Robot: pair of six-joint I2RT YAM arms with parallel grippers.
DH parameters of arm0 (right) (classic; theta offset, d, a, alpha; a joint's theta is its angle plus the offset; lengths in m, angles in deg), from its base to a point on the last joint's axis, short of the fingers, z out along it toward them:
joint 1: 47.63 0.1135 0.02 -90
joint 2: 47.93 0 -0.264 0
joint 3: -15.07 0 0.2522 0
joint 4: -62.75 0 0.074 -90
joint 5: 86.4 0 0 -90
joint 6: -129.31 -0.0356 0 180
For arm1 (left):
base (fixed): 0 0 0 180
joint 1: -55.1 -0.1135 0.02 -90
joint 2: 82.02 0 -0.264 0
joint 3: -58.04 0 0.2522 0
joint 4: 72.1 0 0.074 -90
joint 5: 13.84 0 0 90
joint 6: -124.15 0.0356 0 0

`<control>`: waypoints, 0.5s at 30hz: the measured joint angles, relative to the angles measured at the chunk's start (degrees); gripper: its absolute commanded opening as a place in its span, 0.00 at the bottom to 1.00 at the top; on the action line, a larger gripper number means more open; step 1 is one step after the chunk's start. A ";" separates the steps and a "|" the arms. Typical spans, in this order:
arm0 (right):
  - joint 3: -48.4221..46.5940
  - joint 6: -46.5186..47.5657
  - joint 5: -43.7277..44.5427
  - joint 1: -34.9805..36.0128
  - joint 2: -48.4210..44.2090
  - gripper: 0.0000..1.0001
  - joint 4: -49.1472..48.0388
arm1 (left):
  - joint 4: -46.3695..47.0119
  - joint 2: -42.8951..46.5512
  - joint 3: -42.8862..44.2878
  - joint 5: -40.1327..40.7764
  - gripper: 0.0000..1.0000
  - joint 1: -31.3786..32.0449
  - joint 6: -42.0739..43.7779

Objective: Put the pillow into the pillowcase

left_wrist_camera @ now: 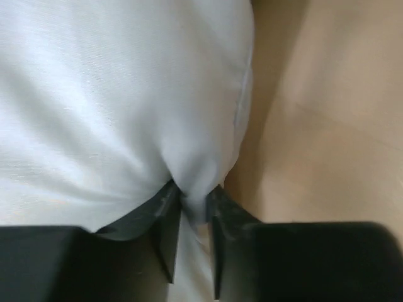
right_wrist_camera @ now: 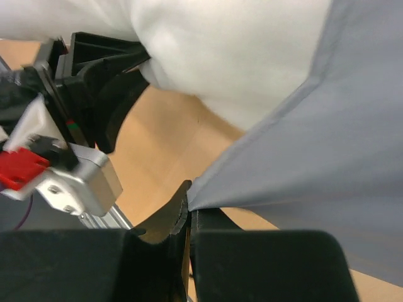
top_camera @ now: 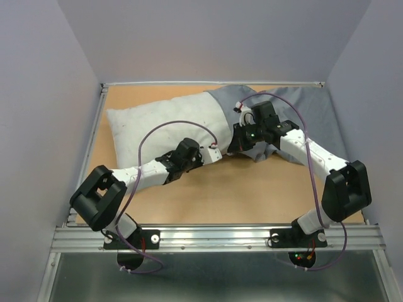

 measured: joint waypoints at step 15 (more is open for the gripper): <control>-20.13 -7.10 -3.23 -1.68 7.50 0.00 -0.11 | -0.37 -2.12 22.91 -8.24 0.00 -1.38 -28.81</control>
